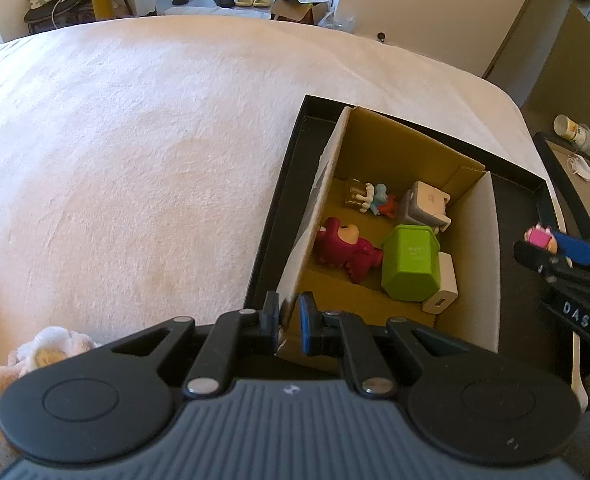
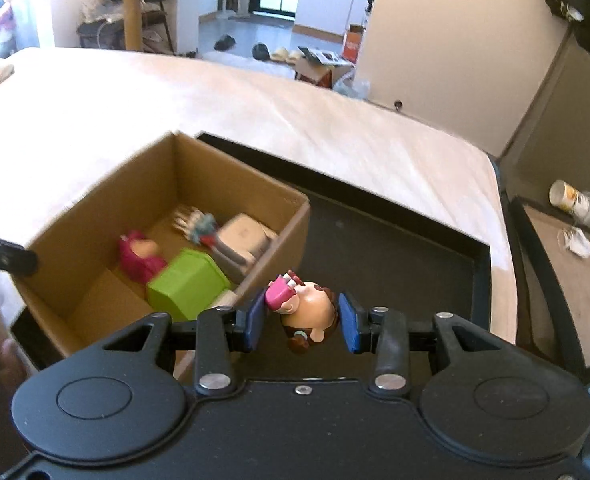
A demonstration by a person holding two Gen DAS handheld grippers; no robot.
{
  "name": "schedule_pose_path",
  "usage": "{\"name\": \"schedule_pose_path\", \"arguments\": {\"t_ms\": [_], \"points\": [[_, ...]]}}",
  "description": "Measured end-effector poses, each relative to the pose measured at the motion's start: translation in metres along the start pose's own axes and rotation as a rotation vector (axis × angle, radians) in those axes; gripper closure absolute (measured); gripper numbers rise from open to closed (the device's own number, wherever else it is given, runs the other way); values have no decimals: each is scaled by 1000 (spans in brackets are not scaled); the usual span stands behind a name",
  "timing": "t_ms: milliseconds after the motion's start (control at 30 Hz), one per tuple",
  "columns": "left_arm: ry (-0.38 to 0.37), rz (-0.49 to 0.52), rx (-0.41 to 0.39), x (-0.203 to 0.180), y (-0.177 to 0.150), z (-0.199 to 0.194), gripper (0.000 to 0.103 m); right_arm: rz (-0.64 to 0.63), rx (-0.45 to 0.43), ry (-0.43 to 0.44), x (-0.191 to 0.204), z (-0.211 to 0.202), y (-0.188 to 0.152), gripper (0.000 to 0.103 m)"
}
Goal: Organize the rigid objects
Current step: 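Carry the brown figure with the right gripper into the box and release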
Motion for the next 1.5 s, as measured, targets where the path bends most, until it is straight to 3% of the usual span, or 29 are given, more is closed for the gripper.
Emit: {"name": "schedule_pose_path", "arguments": {"t_ms": [567, 1100, 1500], "points": [[-19, -22, -5, 2, 0, 0, 94, -9, -80, 81, 34, -10, 51, 64], [-41, -45, -6, 6, 2, 2, 93, -44, -21, 178, 72, 34, 57, 64], [-54, -49, -9, 8, 2, 1, 93, -60, 30, 157, 85, 61, 52, 63]]}}
Point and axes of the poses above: each gripper's, at about its wrist camera, not at the fingertips, and z roughly the way its jaws point, x to its left, y to its top, the point moved 8 cm from there along z, roughly the way its jaws point, and after that the axes turned 3 degrees about -z, right-handed, at the moved point
